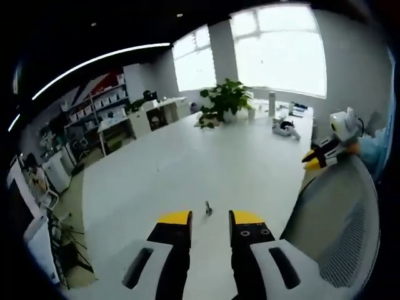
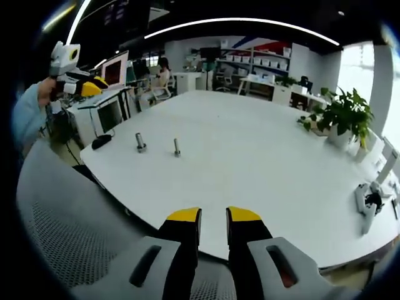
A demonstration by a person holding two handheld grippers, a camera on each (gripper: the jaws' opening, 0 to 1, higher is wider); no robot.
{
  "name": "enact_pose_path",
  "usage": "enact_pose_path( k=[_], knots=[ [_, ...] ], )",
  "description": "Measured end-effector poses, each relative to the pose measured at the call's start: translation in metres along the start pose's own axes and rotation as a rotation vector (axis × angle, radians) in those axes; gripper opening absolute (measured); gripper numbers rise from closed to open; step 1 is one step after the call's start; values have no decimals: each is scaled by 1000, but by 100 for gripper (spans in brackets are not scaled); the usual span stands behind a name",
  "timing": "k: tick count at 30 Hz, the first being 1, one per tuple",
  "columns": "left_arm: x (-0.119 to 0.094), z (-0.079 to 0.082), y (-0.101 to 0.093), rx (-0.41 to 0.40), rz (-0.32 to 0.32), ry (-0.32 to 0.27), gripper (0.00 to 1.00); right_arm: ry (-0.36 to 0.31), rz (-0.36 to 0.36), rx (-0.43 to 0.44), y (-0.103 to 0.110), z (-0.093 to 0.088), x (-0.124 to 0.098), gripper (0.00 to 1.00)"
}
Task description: Place the washer onto the threaded stud by aligning its center hole with the stud, sliding it down to the base, and recovering from edge contact or off-axis alignment until the washer reaches the visible bottom stop.
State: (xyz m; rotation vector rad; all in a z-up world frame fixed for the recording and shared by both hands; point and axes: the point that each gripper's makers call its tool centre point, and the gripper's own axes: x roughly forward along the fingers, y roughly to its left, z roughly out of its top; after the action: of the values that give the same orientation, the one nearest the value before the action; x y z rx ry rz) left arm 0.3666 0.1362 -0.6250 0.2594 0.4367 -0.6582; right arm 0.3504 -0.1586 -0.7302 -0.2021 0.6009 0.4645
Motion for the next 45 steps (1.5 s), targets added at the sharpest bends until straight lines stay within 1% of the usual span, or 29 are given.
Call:
enact_pose_path(
  k=[1,2,4,5,8,10,12,13,15,17,19,21,24,25,26,27,28,29,30,31,33,35,37,38,39,40,42,43,45],
  knots=[
    [-4,-1,2,-9,28,-21,27,-1,1,1,0,0,0,18],
    [-9,-4,2,-21,52,-42,34,-1,1,3,0,0,0,18],
    [-16,-10,1,-72,84,-75,45,5,-5,2,0,0,-1,18],
    [-17,-13,0,-85,87,-86,51,10,-5,-1,1,-1,-1,18],
    [-22,-31,1,-128,129,-82,57,14,-4,1,1,-3,-2,19],
    [-23,-38,3,-131,155,-85,61,16,-5,3,1,-3,-2,19],
    [-24,-45,4,-145,177,-107,65,12,-6,6,1,-3,-2,19],
    [-24,-47,5,-189,189,-129,67,8,-7,11,1,-3,-3,19],
    [-21,-54,5,-258,202,-146,74,24,1,9,2,-6,-3,19],
    [-17,-62,5,-247,217,-148,81,46,13,5,4,-10,-3,19],
    [-10,-69,5,-235,233,-136,85,34,13,5,4,-8,-3,20],
    [-5,-77,5,-251,229,-103,85,20,7,4,2,-5,-2,20],
    [-1,-76,4,-291,229,-115,85,12,-1,1,1,-2,-2,20],
    [3,-75,1,-307,218,-117,85,6,-7,-4,0,-1,-2,21],
    [7,-75,-3,-315,205,-109,86,-7,-18,-6,-2,1,-3,25],
    [13,-74,-15,-329,162,-81,86,-39,-53,-4,-8,6,-4,29],
    [15,-72,-19,-318,150,-80,85,-52,-79,-4,-14,9,-5,34],
    [15,-73,-18,-278,150,-68,81,-56,-96,7,-18,8,-6,36],
    [15,-74,-16,-273,159,-61,79,-54,-99,16,-19,8,-6,39],
    [14,-75,-14,-284,167,-62,79,-51,-99,18,-19,8,-6,42],
    [13,-73,-4,-331,198,-91,80,-54,-114,3,-21,9,-6,45],
    [15,-72,5,-326,209,-97,78,-63,-116,22,-20,11,-5,44],
    [17,-68,14,-313,214,-108,77,-90,-109,38,-18,17,-4,42],
    [16,-70,14,-346,222,-112,78,-106,-104,34,-18,20,-6,40],
    [16,-71,13,-358,220,-111,79,-126,-99,50,-18,22,-6,40],
    [18,-73,7,-351,196,-96,78,-155,-82,74,-16,25,-6,40],
    [21,-76,3,-314,180,-60,75,-153,-74,58,-15,26,-6,40],
    [22,-75,3,-303,183,-64,75,-153,-67,58,-14,26,-6,38],
    [19,-73,7,-280,210,-76,78,-146,-26,68,-7,25,-4,34]
  ],
)
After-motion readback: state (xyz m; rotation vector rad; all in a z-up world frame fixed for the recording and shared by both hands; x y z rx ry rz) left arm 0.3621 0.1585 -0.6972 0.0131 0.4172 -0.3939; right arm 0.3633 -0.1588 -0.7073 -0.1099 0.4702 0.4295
